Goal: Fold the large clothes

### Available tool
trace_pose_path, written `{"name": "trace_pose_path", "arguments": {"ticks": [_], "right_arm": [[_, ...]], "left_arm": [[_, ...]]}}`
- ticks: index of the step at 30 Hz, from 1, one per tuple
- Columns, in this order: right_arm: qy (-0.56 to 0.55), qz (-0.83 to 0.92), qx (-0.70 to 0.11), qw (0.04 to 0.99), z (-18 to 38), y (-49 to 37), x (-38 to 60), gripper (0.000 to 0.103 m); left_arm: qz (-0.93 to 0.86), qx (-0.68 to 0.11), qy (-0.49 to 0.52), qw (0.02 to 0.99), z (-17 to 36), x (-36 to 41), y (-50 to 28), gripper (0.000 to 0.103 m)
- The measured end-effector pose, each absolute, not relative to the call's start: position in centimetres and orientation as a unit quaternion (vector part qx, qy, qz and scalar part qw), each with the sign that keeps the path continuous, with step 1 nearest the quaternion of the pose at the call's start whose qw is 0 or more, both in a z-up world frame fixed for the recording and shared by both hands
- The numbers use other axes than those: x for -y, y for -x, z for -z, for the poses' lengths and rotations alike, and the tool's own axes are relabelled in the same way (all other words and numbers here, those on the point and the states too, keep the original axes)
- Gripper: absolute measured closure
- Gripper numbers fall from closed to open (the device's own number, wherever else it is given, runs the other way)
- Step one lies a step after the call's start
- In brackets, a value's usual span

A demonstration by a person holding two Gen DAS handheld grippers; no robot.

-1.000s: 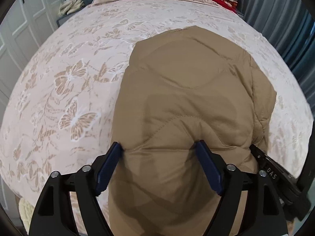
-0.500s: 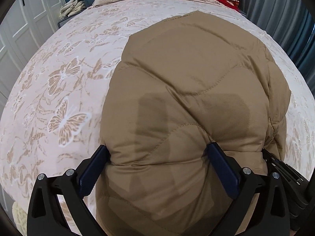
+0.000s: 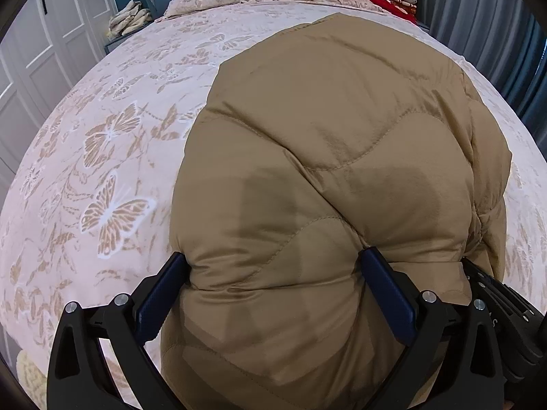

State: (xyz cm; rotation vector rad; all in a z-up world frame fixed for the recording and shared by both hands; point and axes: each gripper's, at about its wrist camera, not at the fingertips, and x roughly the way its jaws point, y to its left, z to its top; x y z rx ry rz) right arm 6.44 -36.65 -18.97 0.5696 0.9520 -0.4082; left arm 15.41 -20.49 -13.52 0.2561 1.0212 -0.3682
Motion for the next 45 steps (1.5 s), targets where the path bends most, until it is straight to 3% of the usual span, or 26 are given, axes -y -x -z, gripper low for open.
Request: {"name": "trace_pose_path", "arguments": {"ticks": [6, 9, 10, 11, 13, 17, 22, 26, 37, 39, 44, 45], "right_arm": [[-0.264, 0.192, -0.438, 0.838, 18.6, -6.4, 36.5, 0.096], [-0.299, 0.188, -0.433, 0.829, 17.1, -5.4, 37.6, 0.088], [-0.313, 0.188, -0.428, 0.827, 16.6, -4.8, 38.0, 0.076], [-0.335, 0.183, -0.406, 0.83, 15.4, -3.5, 38.4, 0.053], [-0.353, 0.191, -0.367, 0.839, 13.5, -1.2, 39.0, 0.026], [-0.379, 0.193, -0.352, 0.834, 12.6, 1.8, 39.9, 0.02], [-0.479, 0.13, -0.394, 0.773, 17.5, 1.8, 40.4, 0.02], [-0.532, 0.09, -0.387, 0.747, 19.9, 1.3, 39.4, 0.014], [-0.537, 0.045, -0.364, 0.76, 21.3, -2.2, 38.4, 0.014], [-0.532, 0.038, -0.361, 0.765, 21.2, -2.8, 38.2, 0.026], [-0.507, 0.034, -0.354, 0.785, 19.7, -3.4, 37.0, 0.067], [-0.494, 0.035, -0.353, 0.793, 19.2, -3.7, 36.6, 0.07]], "left_arm": [[0.184, -0.487, -0.109, 0.847, 13.4, 20.2, -15.5, 0.005], [0.209, -0.504, -0.072, 0.835, 12.6, 18.6, -16.2, 0.005], [0.213, -0.513, -0.06, 0.829, 12.4, 17.9, -16.4, 0.005], [0.215, -0.527, -0.033, 0.821, 11.8, 16.6, -16.6, 0.005], [0.212, -0.538, 0.015, 0.816, 11.0, 14.2, -16.7, 0.005], [0.209, -0.547, 0.08, 0.807, 10.4, 10.0, -17.1, 0.005], [0.247, -0.603, 0.144, 0.745, 13.6, 9.0, -17.4, 0.005], [0.275, -0.613, 0.178, 0.719, 15.3, 9.3, -17.5, 0.005], [0.292, -0.605, 0.166, 0.721, 16.4, 12.0, -18.3, 0.005], [0.294, -0.588, 0.136, 0.741, 15.6, 12.7, -17.9, 0.008], [0.307, -0.533, 0.057, 0.786, 12.7, 13.8, -18.1, 0.025], [0.308, -0.522, 0.044, 0.794, 12.2, 13.8, -18.3, 0.027]]}}
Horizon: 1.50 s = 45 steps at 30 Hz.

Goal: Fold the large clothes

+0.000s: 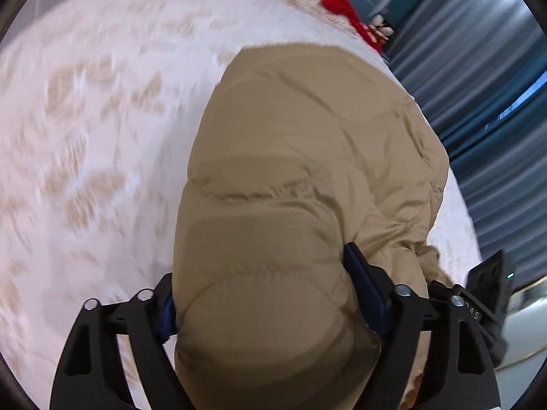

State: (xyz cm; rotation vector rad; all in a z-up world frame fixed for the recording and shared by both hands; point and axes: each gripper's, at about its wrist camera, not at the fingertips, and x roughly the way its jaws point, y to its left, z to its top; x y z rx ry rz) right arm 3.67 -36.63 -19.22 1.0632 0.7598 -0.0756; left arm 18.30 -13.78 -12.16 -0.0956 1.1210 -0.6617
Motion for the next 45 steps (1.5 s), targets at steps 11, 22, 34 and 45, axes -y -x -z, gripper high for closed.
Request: {"name": "trace_pose_path", "arguments": {"ticks": [11, 22, 34, 45], "right_arm": [[-0.354, 0.031, -0.344, 0.869, 15.2, -15.9, 30.7, 0.077], [-0.276, -0.017, -0.351, 0.895, 13.6, -30.2, 24.2, 0.077], [-0.23, -0.034, -0.382, 0.894, 15.8, -35.9, 22.3, 0.077], [-0.255, -0.021, -0.441, 0.861, 15.6, -31.6, 24.3, 0.028]], "left_arm": [[0.279, -0.436, 0.007, 0.856, 8.7, 10.4, -26.4, 0.035], [0.22, -0.403, 0.015, 0.888, 8.6, 3.4, -38.6, 0.035], [0.194, -0.408, 0.006, 0.892, 12.0, 1.3, -42.2, 0.035], [0.165, -0.424, 0.039, 0.89, 11.6, -3.2, -38.6, 0.028]]}}
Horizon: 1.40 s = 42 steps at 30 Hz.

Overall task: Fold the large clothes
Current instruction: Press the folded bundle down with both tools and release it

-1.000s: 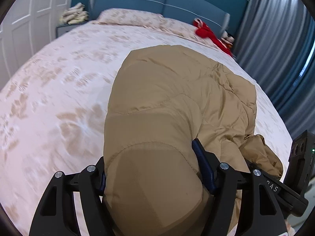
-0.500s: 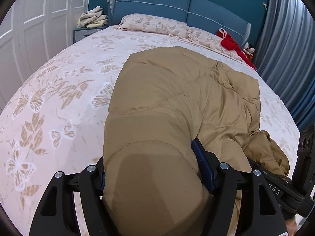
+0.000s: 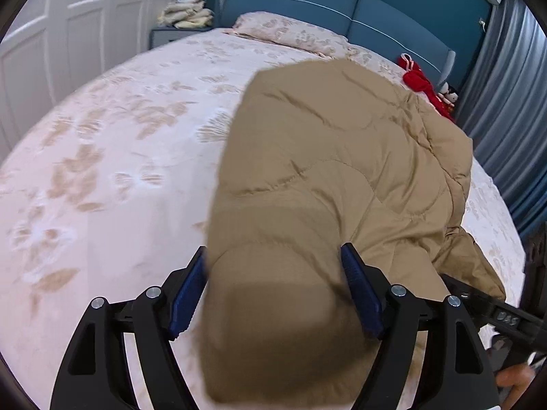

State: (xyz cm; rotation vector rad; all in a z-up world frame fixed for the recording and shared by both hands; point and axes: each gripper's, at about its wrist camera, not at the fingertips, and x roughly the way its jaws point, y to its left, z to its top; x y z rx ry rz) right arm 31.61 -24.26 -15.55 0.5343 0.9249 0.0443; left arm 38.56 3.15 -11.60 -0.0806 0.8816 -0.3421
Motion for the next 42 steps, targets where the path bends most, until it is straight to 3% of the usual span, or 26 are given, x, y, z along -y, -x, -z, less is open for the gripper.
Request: {"name": "trace_pose_path", "arguments": {"ticks": [4, 6, 8, 11, 14, 25, 42], "right_arm": [[-0.27, 0.014, -0.436, 0.858, 12.8, -26.6, 26.1, 0.028], [-0.256, 0.026, -0.422, 0.869, 10.5, -24.5, 26.0, 0.046], [-0.226, 0.025, -0.413, 0.882, 8.5, -24.2, 24.7, 0.073], [-0.145, 0.016, -0.4, 0.905, 6.0, -25.3, 21.1, 0.086], [-0.093, 0.022, -0.402, 0.911, 5.9, -27.4, 18.4, 0.087], [-0.102, 0.048, -0.476, 0.872, 13.1, -32.9, 17.8, 0.091], [-0.097, 0.062, -0.472, 0.874, 16.2, -33.7, 16.8, 0.092]], "left_arm": [[0.105, -0.434, -0.018, 0.894, 9.0, -4.2, -35.4, 0.029], [0.081, -0.443, -0.03, 0.892, 8.1, -4.5, -34.5, 0.029], [0.058, -0.448, -0.042, 0.891, 7.3, -4.0, -33.8, 0.029], [0.041, -0.437, -0.061, 0.896, 6.8, -2.5, -33.4, 0.029], [0.041, -0.44, -0.068, 0.894, 7.4, -1.2, -33.9, 0.029], [0.024, -0.471, -0.077, 0.879, 11.5, 0.7, -36.1, 0.027], [0.023, -0.476, -0.079, 0.876, 14.9, 1.9, -36.7, 0.025]]}}
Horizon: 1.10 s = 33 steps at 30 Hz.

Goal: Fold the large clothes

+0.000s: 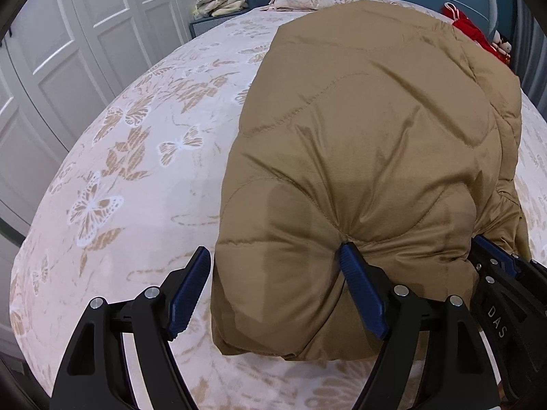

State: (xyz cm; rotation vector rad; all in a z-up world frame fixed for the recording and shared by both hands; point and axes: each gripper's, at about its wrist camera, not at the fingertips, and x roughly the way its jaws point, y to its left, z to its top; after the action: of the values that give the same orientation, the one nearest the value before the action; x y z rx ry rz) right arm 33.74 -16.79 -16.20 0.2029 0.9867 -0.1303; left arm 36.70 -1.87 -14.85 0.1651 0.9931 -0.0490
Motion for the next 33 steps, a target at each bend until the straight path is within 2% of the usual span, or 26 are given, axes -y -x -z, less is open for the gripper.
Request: {"name": "trace_pose_path", "arguments": {"ticks": [15, 16, 18, 19, 20, 25, 33], "right_arm": [[-0.105, 0.05, -0.458, 0.881, 16.4, -33.5, 17.6, 0.09], [-0.105, 0.05, -0.458, 0.881, 16.1, -33.2, 17.7, 0.088], [-0.115, 0.052, -0.458, 0.88, 14.6, -31.8, 17.9, 0.075], [-0.119, 0.053, -0.451, 0.883, 13.9, -31.0, 17.9, 0.057], [-0.124, 0.053, -0.44, 0.888, 12.9, -29.8, 17.9, 0.046], [-0.108, 0.053, -0.425, 0.897, 9.7, -24.2, 17.0, 0.044], [-0.152, 0.069, -0.424, 0.89, 8.4, -17.5, 18.2, 0.044]], "left_arm": [[0.017, -0.464, -0.095, 0.881, 14.5, 2.5, -36.1, 0.025], [0.019, -0.465, -0.092, 0.88, 14.0, 2.4, -35.8, 0.026], [0.022, -0.469, -0.089, 0.878, 13.3, 2.1, -35.1, 0.027], [0.022, -0.469, -0.087, 0.878, 12.8, 2.0, -34.6, 0.027], [0.023, -0.467, -0.088, 0.88, 12.3, 2.0, -33.9, 0.027], [0.032, -0.443, -0.094, 0.891, 9.3, 1.9, -29.5, 0.027], [0.046, -0.441, -0.092, 0.892, 7.1, 1.7, -24.0, 0.027]]}}
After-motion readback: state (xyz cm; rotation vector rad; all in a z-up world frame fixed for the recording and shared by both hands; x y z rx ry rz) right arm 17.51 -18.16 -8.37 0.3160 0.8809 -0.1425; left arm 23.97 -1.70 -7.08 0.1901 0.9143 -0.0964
